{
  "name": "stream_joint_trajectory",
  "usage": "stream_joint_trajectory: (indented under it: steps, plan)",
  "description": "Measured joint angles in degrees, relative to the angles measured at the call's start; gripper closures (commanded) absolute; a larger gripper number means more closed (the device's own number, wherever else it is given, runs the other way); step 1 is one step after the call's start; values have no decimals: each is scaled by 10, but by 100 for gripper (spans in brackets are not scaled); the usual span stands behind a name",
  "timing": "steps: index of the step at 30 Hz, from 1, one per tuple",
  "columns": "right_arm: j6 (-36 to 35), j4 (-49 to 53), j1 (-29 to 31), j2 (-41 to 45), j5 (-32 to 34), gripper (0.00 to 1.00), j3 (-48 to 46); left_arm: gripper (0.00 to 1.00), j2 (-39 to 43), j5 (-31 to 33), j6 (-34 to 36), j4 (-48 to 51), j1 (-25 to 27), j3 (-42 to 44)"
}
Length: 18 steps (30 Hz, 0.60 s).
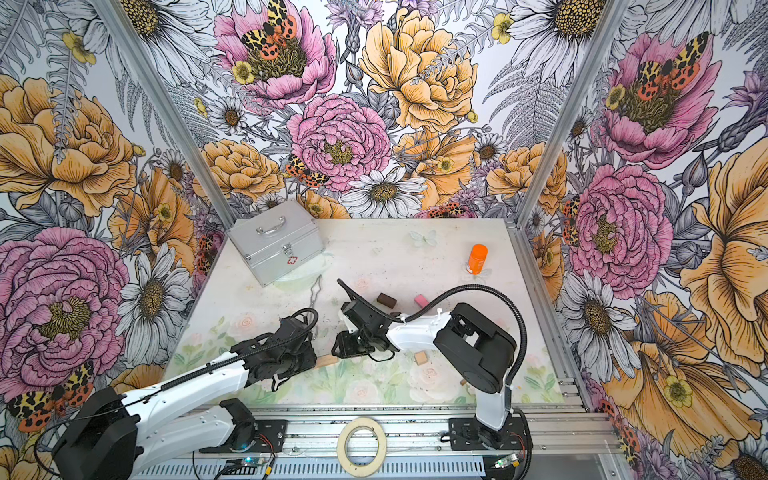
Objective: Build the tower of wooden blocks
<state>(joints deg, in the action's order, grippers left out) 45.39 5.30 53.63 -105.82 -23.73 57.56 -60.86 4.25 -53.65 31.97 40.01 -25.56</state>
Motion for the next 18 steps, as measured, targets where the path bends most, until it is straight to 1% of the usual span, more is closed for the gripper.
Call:
stream_joint_trajectory:
  steps: [3, 9, 18]
  plan:
    - [0, 0, 3, 0, -2, 58, 0, 69, 0, -5, 0, -5, 0, 4]
    - [2, 0, 5, 0, -3, 62, 0, 70, -8, -12, 0, -25, 0, 6]
    - [6, 0, 9, -6, -5, 66, 0, 72, -13, -22, 0, -46, 0, 10]
